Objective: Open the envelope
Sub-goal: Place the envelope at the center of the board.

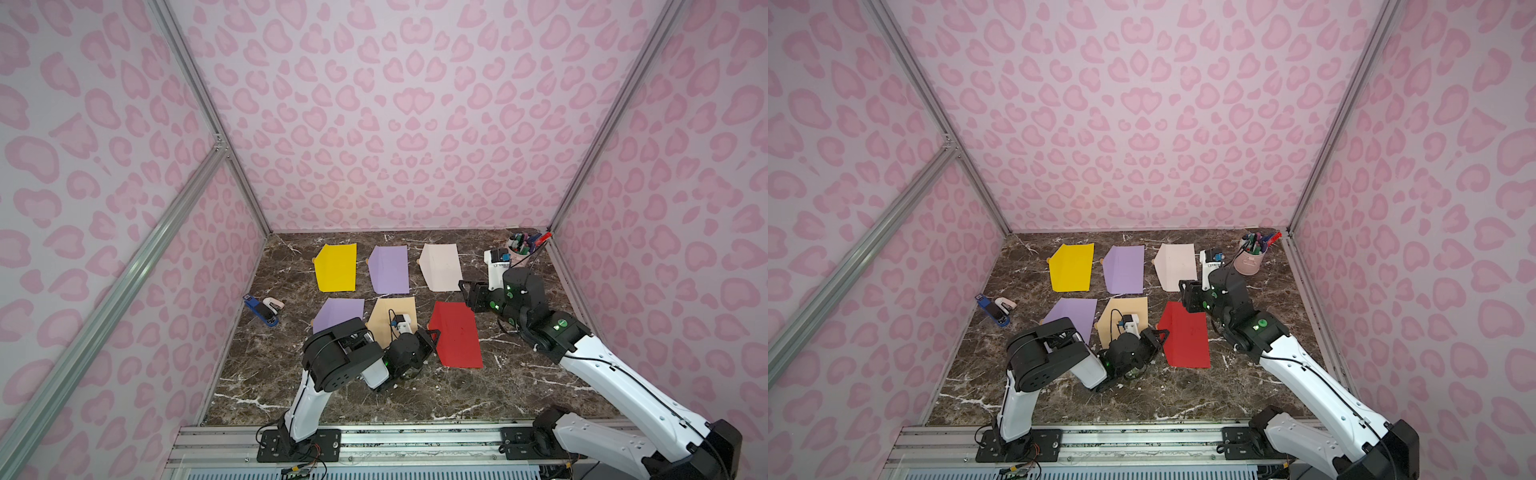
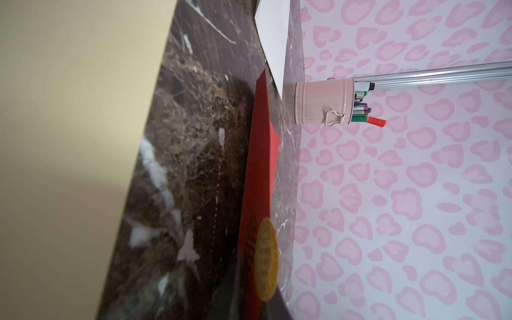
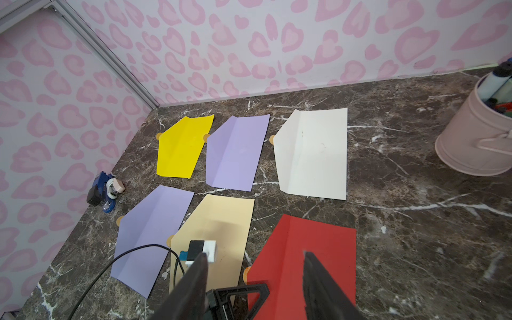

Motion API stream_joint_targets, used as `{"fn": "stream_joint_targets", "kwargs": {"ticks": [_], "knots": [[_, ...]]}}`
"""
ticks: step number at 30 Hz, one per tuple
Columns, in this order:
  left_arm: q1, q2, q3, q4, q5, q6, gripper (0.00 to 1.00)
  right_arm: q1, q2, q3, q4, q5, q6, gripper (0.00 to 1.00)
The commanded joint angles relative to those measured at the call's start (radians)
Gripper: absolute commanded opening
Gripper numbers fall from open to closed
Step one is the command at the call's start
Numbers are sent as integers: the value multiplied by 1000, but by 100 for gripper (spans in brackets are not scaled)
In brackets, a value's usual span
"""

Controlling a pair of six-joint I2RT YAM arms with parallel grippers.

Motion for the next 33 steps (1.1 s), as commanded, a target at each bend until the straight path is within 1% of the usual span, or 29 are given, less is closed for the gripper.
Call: {"fn": "stream_joint_targets", "kwargs": {"ticks": [1,8,12,17,21,24,27,30,32,33], "knots": [[-1,11,-2,20,6,-6,19,2,-5,-2,15,0,-2,55],[-3,-27,-13,5,-8,27,29,3,-3,-6,21,-10,3,55],[-8,-90,-11,-69,-32,72,35,3,-3,-8,23,-9,4,54],[-16,-173,-5,-169,-69,128,36,7,-3,-10,26,-8,4,54],[-18,-245,-13,-297,-119,151,36,6,-3,-9,24,-8,4,55],[-18,-309,-37,-369,-174,185,36,6,-4,-8,23,-9,3,55],[-16,-395,-67,-448,-254,245,36,7,-6,-11,24,-9,2,56],[-6,-528,-75,-562,-347,350,36,6,-6,-14,24,-5,-3,57],[-2,-639,-50,-708,-439,461,36,6,-7,-13,23,2,-17,60],[0,-686,-34,-785,-493,505,45,4,-7,-16,27,4,-22,62]]}}
